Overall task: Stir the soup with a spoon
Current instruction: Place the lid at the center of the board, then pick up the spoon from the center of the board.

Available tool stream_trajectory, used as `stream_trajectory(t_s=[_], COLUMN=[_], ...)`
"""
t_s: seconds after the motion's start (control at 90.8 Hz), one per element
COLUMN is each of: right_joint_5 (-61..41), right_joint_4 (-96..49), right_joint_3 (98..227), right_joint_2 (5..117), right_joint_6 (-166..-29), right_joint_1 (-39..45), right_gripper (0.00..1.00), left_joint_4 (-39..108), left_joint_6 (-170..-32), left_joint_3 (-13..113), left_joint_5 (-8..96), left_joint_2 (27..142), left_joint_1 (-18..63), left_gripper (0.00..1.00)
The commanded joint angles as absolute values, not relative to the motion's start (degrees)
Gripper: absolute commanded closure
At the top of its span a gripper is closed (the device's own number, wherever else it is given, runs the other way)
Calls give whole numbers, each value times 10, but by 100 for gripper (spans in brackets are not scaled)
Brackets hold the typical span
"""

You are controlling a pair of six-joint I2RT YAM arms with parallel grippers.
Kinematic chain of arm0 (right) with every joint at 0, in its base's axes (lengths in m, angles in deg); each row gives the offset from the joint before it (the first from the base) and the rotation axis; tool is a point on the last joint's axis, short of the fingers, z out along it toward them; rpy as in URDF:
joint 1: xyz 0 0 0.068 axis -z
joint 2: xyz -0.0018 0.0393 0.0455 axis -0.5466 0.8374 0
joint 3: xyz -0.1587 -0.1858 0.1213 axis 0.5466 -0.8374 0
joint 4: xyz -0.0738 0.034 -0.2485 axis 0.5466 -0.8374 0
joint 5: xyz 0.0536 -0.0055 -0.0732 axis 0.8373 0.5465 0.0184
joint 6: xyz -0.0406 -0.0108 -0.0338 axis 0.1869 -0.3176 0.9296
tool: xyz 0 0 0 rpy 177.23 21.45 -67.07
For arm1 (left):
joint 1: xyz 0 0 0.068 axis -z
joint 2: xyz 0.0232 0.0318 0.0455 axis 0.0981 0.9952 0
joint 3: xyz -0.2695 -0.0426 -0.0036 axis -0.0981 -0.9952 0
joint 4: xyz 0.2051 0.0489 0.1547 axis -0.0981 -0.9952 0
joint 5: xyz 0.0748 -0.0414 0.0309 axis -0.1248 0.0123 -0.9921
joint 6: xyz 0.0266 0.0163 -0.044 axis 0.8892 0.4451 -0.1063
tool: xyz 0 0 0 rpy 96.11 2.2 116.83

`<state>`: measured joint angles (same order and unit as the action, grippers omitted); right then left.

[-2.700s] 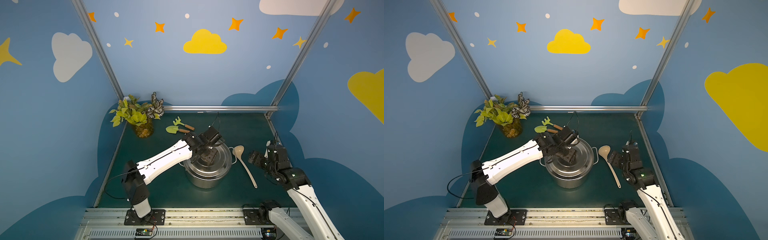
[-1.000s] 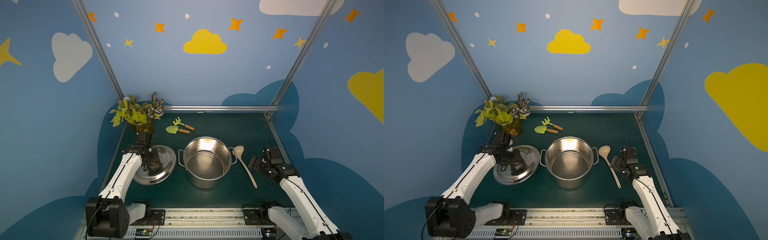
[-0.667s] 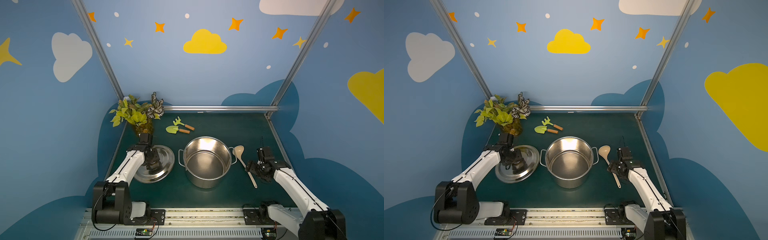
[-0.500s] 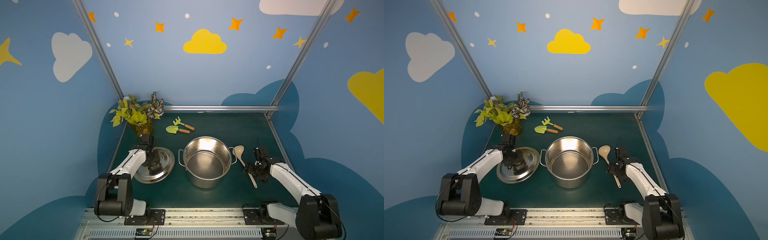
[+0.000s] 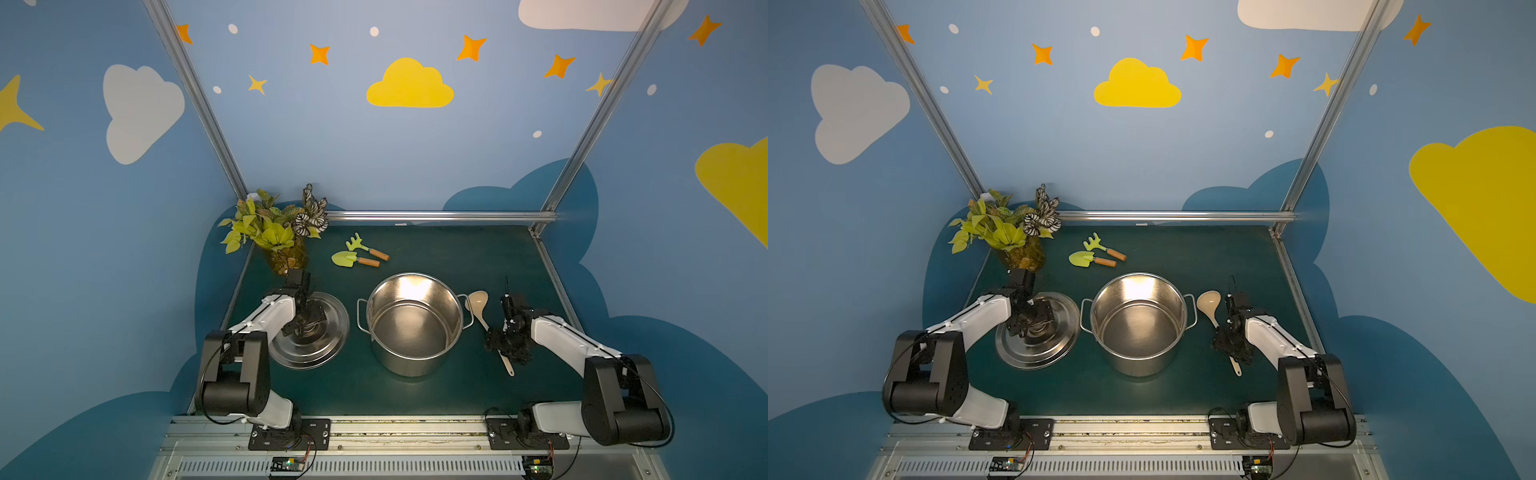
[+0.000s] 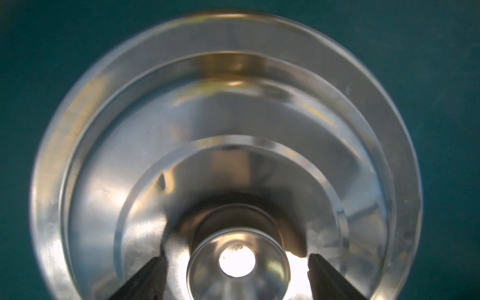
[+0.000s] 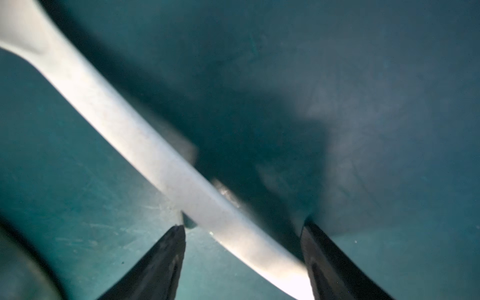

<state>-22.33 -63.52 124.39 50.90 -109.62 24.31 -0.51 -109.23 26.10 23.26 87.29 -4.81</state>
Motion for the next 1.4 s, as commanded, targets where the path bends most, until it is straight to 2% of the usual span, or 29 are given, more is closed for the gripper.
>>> stream_trajectory(t_s=[0.0, 0.319, 0.396, 0.463, 0.782, 1.002, 1.101, 1.211, 1.388], right_joint_5=[-197, -168, -163, -159, -151, -129, -144, -178, -255], right_joint_4=[-618, -614, -614, -616, -682, -764, -789, -797, -830], right_joint_3=[1259, 1278, 1278, 1279, 1305, 1388, 1441, 1506, 1622], right_joint_2=[527, 524, 515, 506, 388, 308, 297, 305, 373], right_joint_6=[-1083, -1068, -1067, -1067, -1075, -1100, -1112, -1134, -1170], right_joint_1=[245, 245, 245, 245, 245, 231, 192, 130, 21], right_gripper=[32, 71, 84, 100, 100, 100, 100, 100, 100], left_joint_4=[-23, -53, -64, -80, -144, -168, -167, -166, -165], left_joint_6=[-1089, -1076, -1073, -1070, -1057, -1040, -1038, -1029, -1020], left_joint_3=[266, 271, 274, 281, 333, 397, 426, 465, 556], left_joint_5=[249, 263, 262, 264, 312, 366, 380, 344, 291], left_joint_2=[843, 743, 724, 711, 609, 573, 583, 620, 707], left_joint_1=[-44, -21, -10, 2, 85, 191, 257, 359, 487], left_gripper=[0, 0, 0, 0, 0, 0, 0, 0, 0])
